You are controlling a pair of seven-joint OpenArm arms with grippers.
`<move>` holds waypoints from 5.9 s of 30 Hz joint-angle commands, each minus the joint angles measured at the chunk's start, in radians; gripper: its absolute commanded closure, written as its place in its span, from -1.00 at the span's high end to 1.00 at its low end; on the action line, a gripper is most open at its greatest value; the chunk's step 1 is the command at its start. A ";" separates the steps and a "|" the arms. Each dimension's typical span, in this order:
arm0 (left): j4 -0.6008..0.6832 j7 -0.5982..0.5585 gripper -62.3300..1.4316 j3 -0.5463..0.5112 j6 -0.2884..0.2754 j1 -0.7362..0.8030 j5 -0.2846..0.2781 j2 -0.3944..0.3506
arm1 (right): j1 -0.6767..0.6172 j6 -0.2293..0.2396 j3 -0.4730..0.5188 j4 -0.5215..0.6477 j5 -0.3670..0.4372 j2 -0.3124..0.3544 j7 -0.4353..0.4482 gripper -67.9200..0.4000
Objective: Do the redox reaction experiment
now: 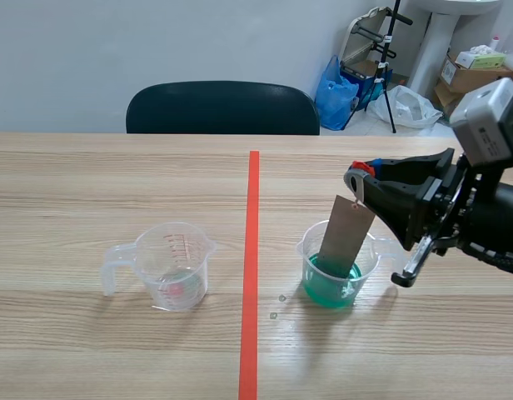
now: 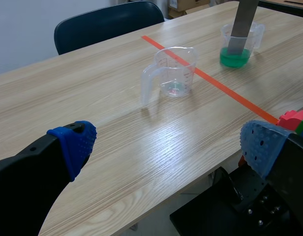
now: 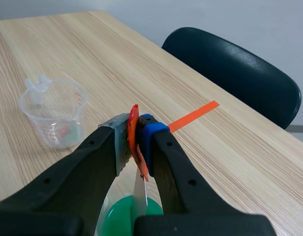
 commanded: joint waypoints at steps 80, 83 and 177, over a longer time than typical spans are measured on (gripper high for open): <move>0.007 -0.021 1.00 -0.003 -0.006 0.001 -0.007 0.000 | 0.012 -0.003 0.001 -0.026 -0.090 -0.033 0.034 -0.97; 0.006 -0.021 1.00 -0.003 -0.006 0.001 -0.007 0.000 | 0.012 -0.003 0.001 -0.026 -0.090 -0.033 0.034 -0.97; 0.007 -0.021 1.00 -0.003 -0.006 0.001 -0.007 -0.001 | 0.012 -0.003 0.001 -0.026 -0.090 -0.033 0.034 -0.97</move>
